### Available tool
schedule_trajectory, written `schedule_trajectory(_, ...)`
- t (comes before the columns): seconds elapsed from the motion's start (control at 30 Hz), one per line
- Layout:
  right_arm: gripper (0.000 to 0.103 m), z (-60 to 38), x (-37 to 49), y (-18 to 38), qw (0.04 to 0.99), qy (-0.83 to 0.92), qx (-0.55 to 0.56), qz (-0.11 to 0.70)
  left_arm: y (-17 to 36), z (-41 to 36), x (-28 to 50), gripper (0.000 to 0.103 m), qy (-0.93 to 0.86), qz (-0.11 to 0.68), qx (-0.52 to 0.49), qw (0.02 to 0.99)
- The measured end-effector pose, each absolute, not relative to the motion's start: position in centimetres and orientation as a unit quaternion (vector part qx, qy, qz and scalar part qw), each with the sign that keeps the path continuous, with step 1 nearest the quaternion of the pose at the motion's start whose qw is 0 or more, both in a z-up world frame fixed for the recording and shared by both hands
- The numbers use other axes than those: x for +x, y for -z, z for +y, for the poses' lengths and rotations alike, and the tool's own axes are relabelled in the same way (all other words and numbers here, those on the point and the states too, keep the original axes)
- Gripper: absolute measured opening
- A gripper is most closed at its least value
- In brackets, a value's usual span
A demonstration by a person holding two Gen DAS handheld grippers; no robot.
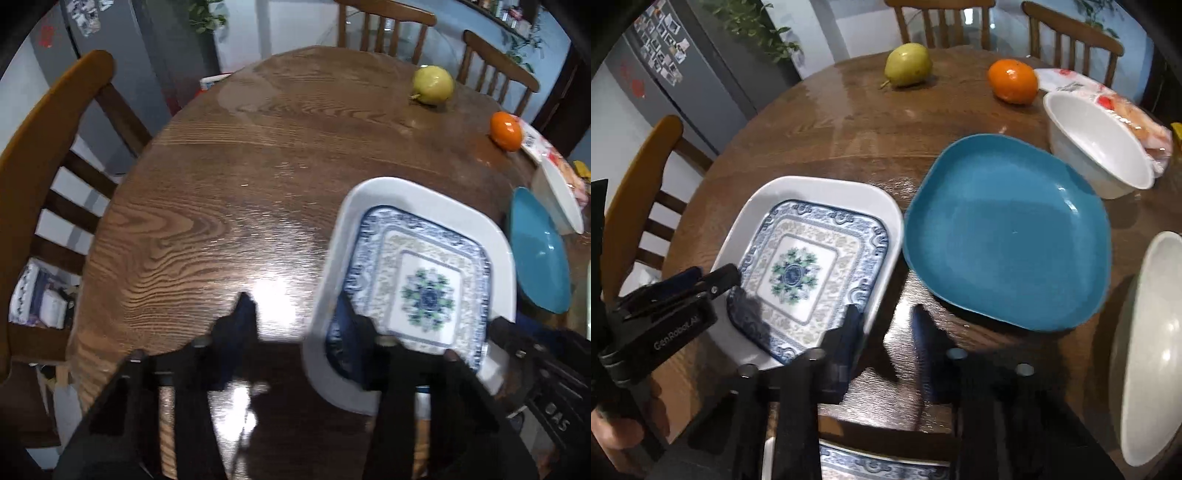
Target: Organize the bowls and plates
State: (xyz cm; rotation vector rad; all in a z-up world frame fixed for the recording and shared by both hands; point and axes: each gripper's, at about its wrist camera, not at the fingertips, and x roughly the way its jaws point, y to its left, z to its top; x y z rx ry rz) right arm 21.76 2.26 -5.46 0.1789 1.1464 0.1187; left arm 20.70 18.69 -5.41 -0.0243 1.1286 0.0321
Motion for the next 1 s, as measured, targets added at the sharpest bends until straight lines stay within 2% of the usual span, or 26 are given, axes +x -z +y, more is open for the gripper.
schedule_trajectory(0.03,0.010,2.4,21.9,5.6,0.831,-0.065,0.091,0.545,5.4,18.4,20.7,0.017,-0.008,0.536,-0.012,0.844)
schedule_trajectory(0.07,0.010,2.7,22.1,5.6,0.829,-0.066,0.090,0.548,5.3,18.1,20.6,0.014,-0.003,0.537,-0.011,0.844)
schedule_trajectory(0.3,0.010,2.6,21.6,5.3,0.829,-0.086,0.096,0.545,4.9,18.4,18.9,0.012,-0.008,0.531,-0.023,0.847)
schedule_trajectory(0.63,0.010,1.1,16.6,1.3,0.837,-0.134,0.116,0.517,0.4,17.1,11.7,0.011,-0.013,0.493,-0.021,0.870)
schedule_trajectory(1.0,0.010,-3.2,8.9,1.3,0.824,-0.136,0.115,0.538,1.9,13.0,4.9,0.011,0.017,0.520,-0.026,0.854)
